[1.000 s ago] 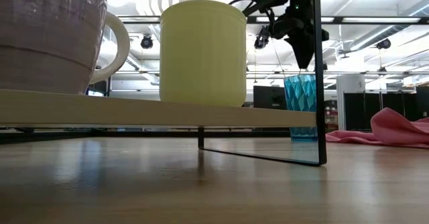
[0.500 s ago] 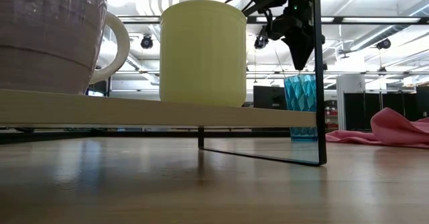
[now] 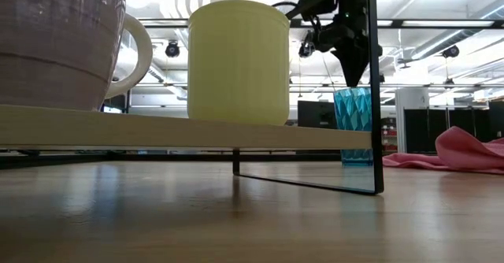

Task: Stack small to large cups/mugs on shelf
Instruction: Put the blue cup on the shelf

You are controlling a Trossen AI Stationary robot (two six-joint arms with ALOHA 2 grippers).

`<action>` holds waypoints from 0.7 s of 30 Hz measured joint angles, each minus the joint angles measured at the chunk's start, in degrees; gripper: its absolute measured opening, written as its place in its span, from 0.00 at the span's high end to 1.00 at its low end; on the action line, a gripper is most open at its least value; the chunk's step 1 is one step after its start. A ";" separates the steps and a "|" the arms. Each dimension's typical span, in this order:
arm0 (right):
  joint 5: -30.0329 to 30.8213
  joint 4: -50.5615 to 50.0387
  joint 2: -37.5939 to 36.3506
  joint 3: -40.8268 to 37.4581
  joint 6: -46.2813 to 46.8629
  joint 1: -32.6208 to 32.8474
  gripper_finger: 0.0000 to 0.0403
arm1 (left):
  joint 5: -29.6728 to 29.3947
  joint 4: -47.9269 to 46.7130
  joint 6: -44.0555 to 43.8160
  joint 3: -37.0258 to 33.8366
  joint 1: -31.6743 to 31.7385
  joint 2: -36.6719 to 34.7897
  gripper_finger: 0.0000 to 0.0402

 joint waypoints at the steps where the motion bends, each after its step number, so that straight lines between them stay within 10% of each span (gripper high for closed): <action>1: 0.01 0.22 0.00 -0.30 0.02 -0.11 0.85 | 0.01 -0.12 0.01 0.00 0.07 0.00 0.80; 21: 1.41 6.53 0.07 -3.71 -6.33 -0.62 0.97 | 0.00 -0.25 0.13 0.00 0.48 0.00 0.80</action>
